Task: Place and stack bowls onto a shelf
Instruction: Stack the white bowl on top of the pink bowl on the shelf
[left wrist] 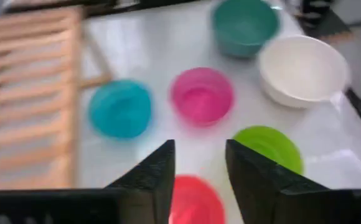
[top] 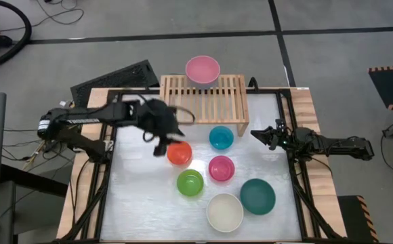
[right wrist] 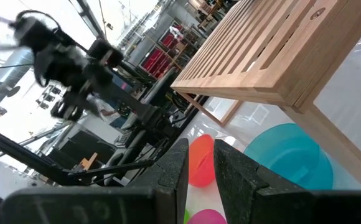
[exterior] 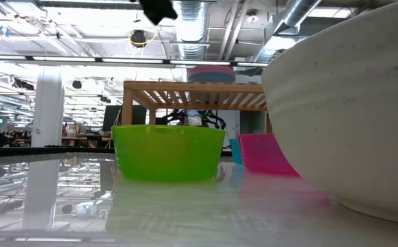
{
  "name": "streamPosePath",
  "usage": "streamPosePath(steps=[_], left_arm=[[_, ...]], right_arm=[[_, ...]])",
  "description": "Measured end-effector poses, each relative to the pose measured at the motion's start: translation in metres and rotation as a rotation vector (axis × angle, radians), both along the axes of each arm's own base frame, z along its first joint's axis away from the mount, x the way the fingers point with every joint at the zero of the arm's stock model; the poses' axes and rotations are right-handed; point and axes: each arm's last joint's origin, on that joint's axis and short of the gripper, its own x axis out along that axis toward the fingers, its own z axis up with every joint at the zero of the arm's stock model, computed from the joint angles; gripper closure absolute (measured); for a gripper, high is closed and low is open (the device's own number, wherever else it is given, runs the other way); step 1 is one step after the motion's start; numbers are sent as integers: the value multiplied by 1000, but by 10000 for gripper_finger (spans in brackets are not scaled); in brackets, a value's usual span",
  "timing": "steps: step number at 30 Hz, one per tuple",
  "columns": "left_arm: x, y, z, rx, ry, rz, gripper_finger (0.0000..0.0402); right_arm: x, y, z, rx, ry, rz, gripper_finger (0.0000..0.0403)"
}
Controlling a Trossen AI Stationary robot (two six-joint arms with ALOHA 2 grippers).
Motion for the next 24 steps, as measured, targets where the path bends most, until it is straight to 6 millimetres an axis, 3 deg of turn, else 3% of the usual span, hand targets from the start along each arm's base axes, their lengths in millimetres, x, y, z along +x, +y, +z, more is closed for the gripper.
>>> streamPosePath(steps=[5,8,24], left_arm=[[25,-41,-20,183,-17,-258,229],[40,-59,-33,316,-20,-300,216],[99,-129,-80,637,-80,-692,212]], right_arm=[[0,0,0,0,0,1,300],[0,0,0,0,-1,3,300],[1,3,-1,-7,13,96,300]])
